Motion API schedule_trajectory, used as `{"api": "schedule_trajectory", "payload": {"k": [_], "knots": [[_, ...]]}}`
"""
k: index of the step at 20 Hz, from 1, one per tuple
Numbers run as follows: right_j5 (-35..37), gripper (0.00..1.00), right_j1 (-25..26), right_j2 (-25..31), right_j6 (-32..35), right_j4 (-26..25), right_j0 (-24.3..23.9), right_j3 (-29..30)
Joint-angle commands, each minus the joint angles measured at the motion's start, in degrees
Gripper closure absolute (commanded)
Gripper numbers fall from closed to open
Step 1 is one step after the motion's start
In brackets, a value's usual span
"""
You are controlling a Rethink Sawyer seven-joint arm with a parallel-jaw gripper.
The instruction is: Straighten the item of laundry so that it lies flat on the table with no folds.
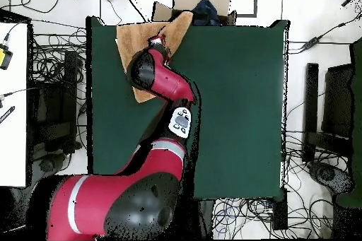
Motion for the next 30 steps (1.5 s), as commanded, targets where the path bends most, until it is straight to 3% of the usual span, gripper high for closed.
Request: {"api": "schedule_trajectory", "payload": {"k": [1, 5, 8, 9, 12, 18, 22, 30], "knots": [[3.47, 0.00, 4.46, 4.48, 9.24, 5.38, 1.55, -4.42], [3.77, 0.00, 3.90, 6.92, 8.33, 4.50, 0.55, -4.17], [4.05, 0.00, 0.84, 9.35, 5.83, -0.11, -1.68, -0.05], [4.64, 0.00, -0.46, 8.78, 5.43, -0.86, -1.69, 1.78], [10.67, 0.00, -5.27, -3.90, 5.07, -1.83, 4.05, 8.53], [22.29, 0.00, -17.16, -4.47, 2.87, -5.60, 4.50, 18.57], [30.03, 0.00, -21.70, -6.79, 5.40, -6.72, 6.23, 19.89], [31.51, 0.00, -24.29, -4.60, 4.98, -7.54, 4.43, 20.91]]}}
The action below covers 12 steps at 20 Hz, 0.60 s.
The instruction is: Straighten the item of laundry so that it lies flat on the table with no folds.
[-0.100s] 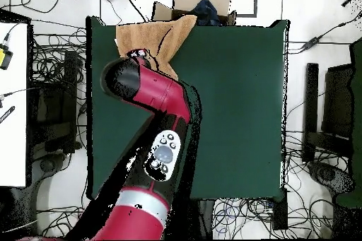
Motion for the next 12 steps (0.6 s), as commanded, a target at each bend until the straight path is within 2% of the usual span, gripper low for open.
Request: {"api": "schedule_trajectory", "payload": {"k": [1, 5, 12], "knots": [[4.37, 0.00, -4.05, 2.48, 4.80, -2.83, -1.11, 8.29], [2.52, 0.00, -3.31, 3.91, 3.89, -3.15, -2.19, 8.58], [-5.14, 0.00, 0.45, 5.02, 4.00, -4.26, -3.03, 8.22]]}}
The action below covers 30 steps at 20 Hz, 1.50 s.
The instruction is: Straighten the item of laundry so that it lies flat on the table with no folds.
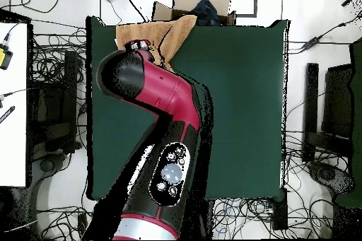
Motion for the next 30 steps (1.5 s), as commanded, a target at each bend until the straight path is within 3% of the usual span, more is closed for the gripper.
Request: {"api": "schedule_trajectory", "payload": {"k": [1, 11, 23, 30], "knots": [[-5.64, 0.00, 4.38, 5.62, 3.75, -4.35, -1.97, 8.09], [-13.50, 0.00, 8.93, 7.14, 3.47, -5.92, -3.67, 7.02], [-22.54, 0.00, 10.96, 19.70, 4.86, -10.03, -10.60, 7.84], [-24.03, 0.00, 11.01, 23.88, 6.95, -10.03, -11.70, 7.69]]}}
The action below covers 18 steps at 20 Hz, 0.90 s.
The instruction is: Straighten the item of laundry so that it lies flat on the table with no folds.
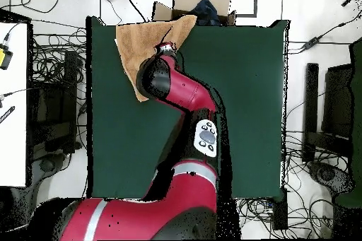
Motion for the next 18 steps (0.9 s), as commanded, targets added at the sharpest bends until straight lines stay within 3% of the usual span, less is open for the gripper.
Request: {"api": "schedule_trajectory", "payload": {"k": [1, 7, 10, 18], "knots": [[-1.48, 0.00, 1.72, 11.32, 6.95, -2.65, -1.00, 7.16], [0.27, 0.00, 1.91, 12.11, 8.82, 0.00, -0.21, 7.05], [2.33, 0.00, -0.22, 16.61, 9.79, 1.20, -2.70, 9.88], [2.12, 0.00, -0.28, 19.67, 8.04, -0.01, -5.43, 10.79]]}}
